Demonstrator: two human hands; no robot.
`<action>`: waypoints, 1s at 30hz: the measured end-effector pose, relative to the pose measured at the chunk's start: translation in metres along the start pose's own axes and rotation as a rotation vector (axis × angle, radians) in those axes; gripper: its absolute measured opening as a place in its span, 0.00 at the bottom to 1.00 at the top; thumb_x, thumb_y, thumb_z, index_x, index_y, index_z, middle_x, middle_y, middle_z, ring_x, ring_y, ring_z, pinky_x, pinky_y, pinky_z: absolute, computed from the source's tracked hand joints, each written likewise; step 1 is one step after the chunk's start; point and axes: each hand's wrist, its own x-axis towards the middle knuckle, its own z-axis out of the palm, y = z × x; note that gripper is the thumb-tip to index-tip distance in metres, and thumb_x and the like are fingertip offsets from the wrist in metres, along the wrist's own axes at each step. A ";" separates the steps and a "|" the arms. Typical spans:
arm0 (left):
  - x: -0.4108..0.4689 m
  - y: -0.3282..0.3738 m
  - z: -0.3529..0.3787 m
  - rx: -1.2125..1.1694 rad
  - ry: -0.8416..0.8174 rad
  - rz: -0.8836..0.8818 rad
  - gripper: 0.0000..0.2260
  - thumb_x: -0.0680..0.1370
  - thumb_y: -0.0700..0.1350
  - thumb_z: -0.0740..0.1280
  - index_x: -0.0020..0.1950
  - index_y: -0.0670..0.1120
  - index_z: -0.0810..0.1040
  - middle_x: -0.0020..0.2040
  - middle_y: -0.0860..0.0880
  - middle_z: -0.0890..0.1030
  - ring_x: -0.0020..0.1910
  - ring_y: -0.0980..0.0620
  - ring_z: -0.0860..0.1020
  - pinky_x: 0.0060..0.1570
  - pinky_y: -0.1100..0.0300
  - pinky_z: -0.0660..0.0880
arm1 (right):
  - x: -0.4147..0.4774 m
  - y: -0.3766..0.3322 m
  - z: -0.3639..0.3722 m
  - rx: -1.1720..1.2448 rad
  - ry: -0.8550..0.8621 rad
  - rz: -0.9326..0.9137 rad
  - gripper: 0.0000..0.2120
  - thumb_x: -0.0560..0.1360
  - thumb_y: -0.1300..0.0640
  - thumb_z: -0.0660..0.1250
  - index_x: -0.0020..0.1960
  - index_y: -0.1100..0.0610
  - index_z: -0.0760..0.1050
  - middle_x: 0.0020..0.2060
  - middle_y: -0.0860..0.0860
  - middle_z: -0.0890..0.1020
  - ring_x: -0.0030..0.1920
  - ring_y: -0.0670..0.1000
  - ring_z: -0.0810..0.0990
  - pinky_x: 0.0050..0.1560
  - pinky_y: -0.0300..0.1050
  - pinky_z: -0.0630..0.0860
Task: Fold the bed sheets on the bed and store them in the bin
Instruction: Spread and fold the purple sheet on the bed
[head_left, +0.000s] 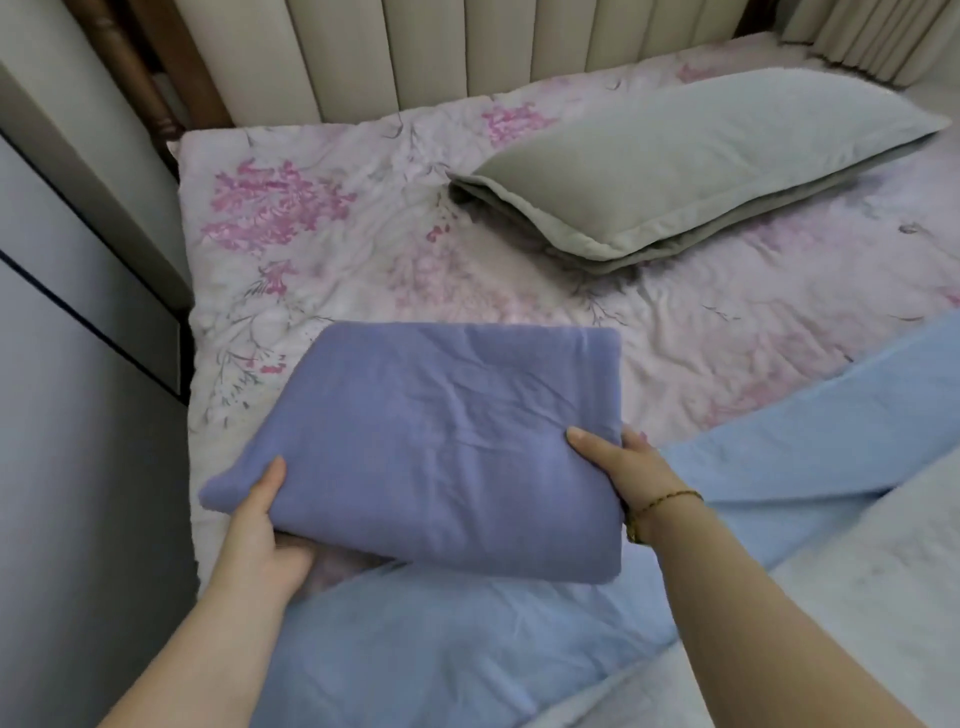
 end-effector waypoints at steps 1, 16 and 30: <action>0.007 -0.001 -0.001 -0.032 -0.008 0.011 0.08 0.74 0.49 0.65 0.49 0.47 0.76 0.39 0.51 0.84 0.49 0.52 0.77 0.58 0.53 0.69 | 0.017 -0.015 0.009 -0.061 -0.019 -0.045 0.07 0.74 0.58 0.67 0.51 0.54 0.73 0.46 0.51 0.79 0.41 0.50 0.77 0.42 0.45 0.76; 0.061 -0.070 -0.007 -0.143 0.123 0.044 0.07 0.79 0.47 0.59 0.53 0.51 0.75 0.43 0.56 0.84 0.35 0.60 0.83 0.32 0.63 0.80 | 0.112 0.005 0.031 -0.746 0.174 -0.028 0.26 0.72 0.45 0.67 0.64 0.57 0.66 0.60 0.55 0.74 0.55 0.58 0.74 0.52 0.49 0.70; 0.059 -0.091 -0.010 -0.035 0.102 -0.034 0.23 0.79 0.52 0.57 0.73 0.46 0.63 0.61 0.44 0.75 0.48 0.49 0.77 0.27 0.63 0.78 | 0.083 0.029 0.033 -1.165 0.292 -0.134 0.33 0.79 0.46 0.54 0.76 0.52 0.40 0.76 0.53 0.45 0.75 0.56 0.49 0.74 0.54 0.49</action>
